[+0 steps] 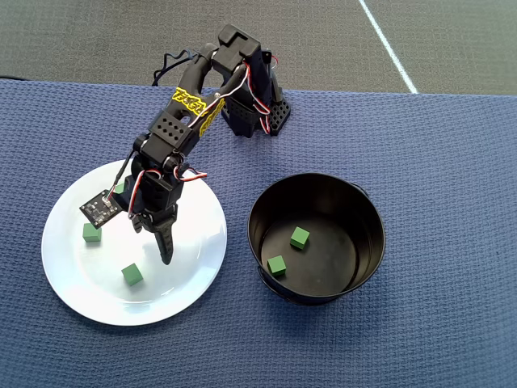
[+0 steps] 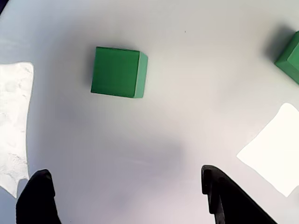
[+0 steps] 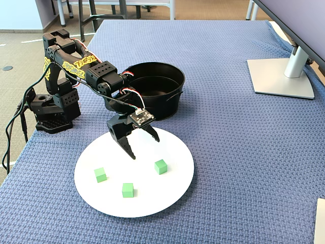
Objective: Pick up the green cubes from the white plate and place them in the black recipient
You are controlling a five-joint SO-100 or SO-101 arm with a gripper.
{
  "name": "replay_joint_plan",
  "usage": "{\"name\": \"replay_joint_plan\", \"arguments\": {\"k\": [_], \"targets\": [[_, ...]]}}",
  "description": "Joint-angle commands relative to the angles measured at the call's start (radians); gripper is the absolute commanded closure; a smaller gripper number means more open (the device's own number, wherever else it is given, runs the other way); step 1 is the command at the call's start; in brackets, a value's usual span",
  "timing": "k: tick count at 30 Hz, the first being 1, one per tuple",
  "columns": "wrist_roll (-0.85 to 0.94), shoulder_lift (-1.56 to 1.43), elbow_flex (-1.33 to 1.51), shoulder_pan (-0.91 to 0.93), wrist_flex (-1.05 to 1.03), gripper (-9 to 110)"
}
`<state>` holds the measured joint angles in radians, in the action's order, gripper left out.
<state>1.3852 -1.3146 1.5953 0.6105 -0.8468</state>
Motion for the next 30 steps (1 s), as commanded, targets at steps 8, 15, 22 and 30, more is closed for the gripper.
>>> {"name": "replay_joint_plan", "arguments": {"k": [8,15,22,30], "targets": [[0.011,0.123,-0.183,-0.017,0.098,65],[-0.060,0.195,-0.270,-0.014,0.089,67],[-0.124,0.219,-0.276,-0.008,0.120,72],[-0.164,0.265,-0.287,0.017,0.143,74]]}}
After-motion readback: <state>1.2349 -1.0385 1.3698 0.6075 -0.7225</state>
